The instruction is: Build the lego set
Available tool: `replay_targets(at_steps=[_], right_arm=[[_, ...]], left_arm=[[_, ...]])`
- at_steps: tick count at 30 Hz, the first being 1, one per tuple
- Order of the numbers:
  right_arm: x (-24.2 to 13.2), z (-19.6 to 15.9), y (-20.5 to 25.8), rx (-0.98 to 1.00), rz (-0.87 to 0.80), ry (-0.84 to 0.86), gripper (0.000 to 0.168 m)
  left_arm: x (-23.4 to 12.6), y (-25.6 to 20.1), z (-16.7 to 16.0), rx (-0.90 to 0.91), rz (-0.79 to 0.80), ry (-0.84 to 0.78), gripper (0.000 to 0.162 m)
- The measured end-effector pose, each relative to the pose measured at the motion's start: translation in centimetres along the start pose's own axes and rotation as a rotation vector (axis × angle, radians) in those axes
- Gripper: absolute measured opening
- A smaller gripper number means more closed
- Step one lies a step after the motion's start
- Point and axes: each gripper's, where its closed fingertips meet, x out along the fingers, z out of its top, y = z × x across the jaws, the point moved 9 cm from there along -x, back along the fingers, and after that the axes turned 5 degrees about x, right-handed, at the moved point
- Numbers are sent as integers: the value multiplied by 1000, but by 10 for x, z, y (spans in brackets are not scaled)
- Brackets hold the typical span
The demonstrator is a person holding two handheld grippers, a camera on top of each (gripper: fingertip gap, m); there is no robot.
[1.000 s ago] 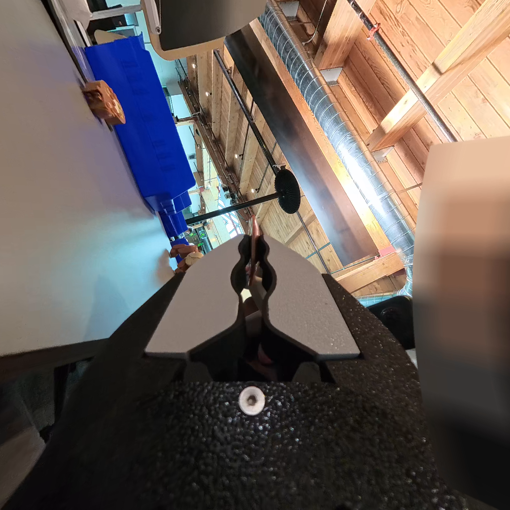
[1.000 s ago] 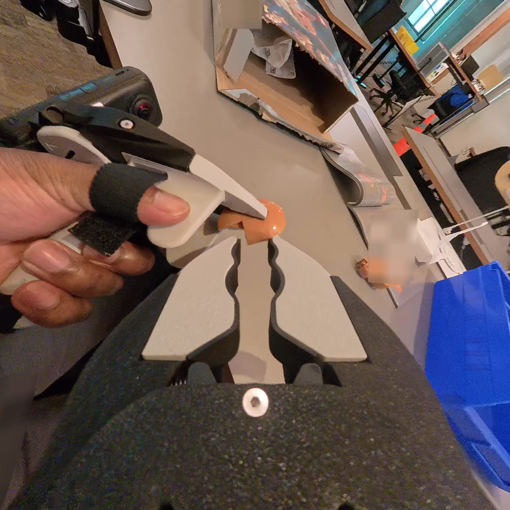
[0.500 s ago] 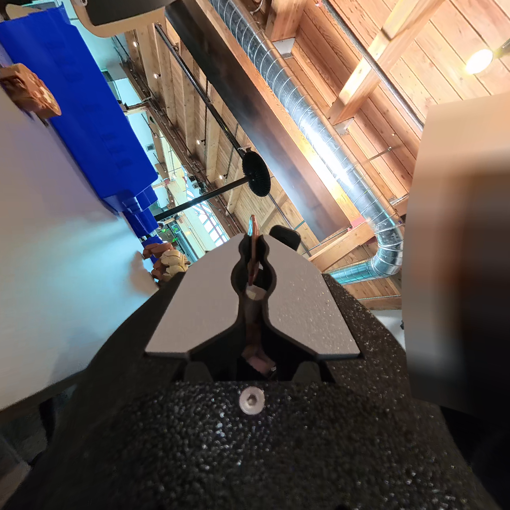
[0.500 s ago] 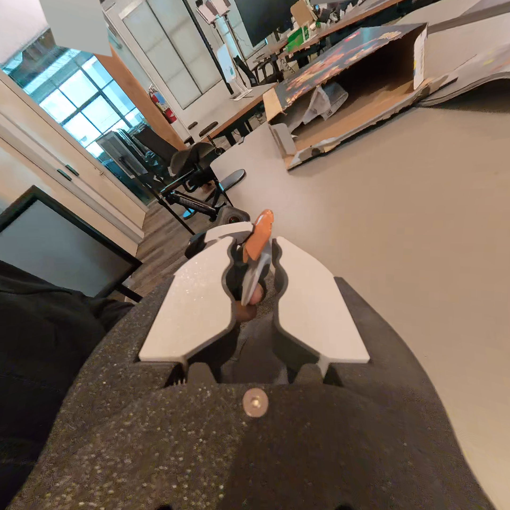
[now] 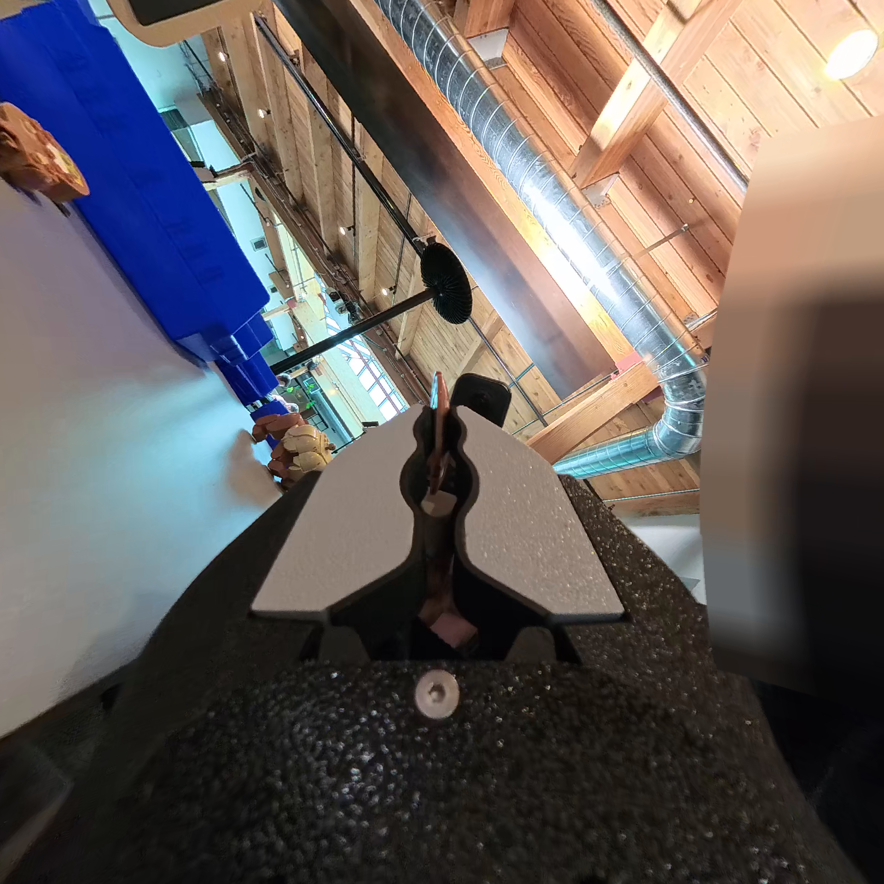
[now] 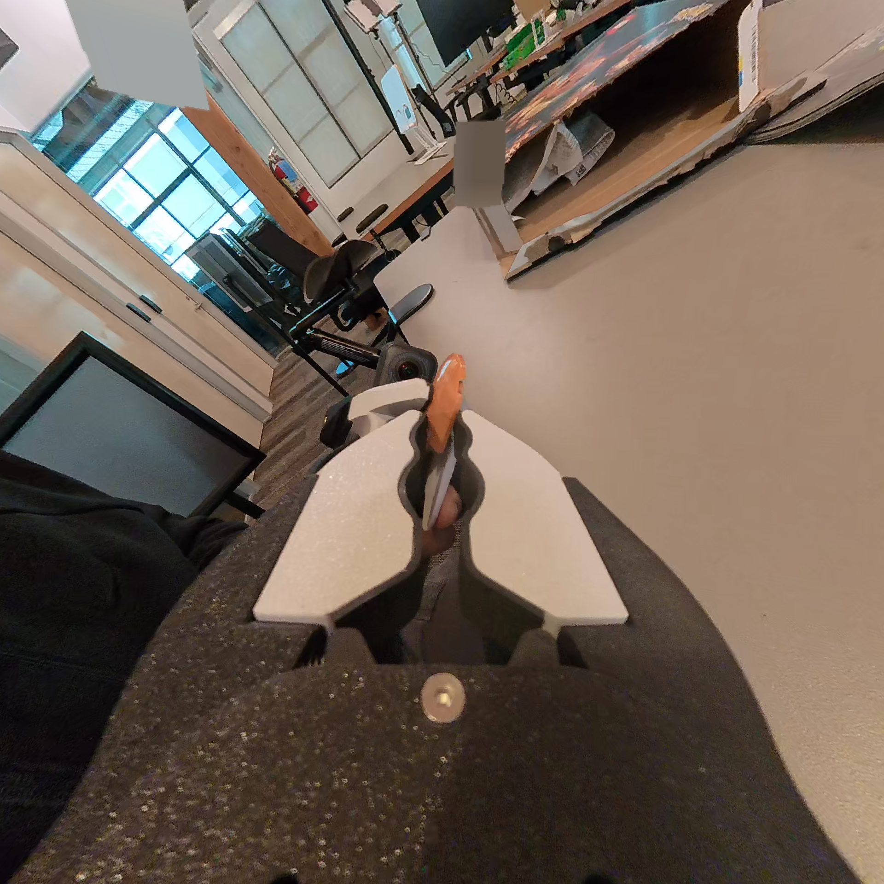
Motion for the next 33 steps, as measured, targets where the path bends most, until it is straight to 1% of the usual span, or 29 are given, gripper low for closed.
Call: replay_targets(at_steps=[6,12,13,15,16,19,23,33], right_arm=[[-2,-1,-2,53,38,1,8],[-2,-1,-2,30,27,-7,10],[-2,-1,-2,25,30,-2,13],[-3,-1,-2,22,48,4,26],[-4,0,-2,26,52,-8,26],[-7,3,-3,54,73,-32,22],[-12,5,-6,87,101,-74,7],[-16,5,-4,90,169,-71,5]], left_arm=[[0,0,-1,14,-5,11,6],[1,1,-1,-3,-1,3,5],[1,2,-1,-11,0,1,5],[1,3,-1,-22,-1,1,5],[1,3,-1,-23,-4,5,5],[3,2,-2,-17,-14,24,5],[4,-1,-3,-12,-37,42,5],[6,-6,-2,7,-84,112,5]])
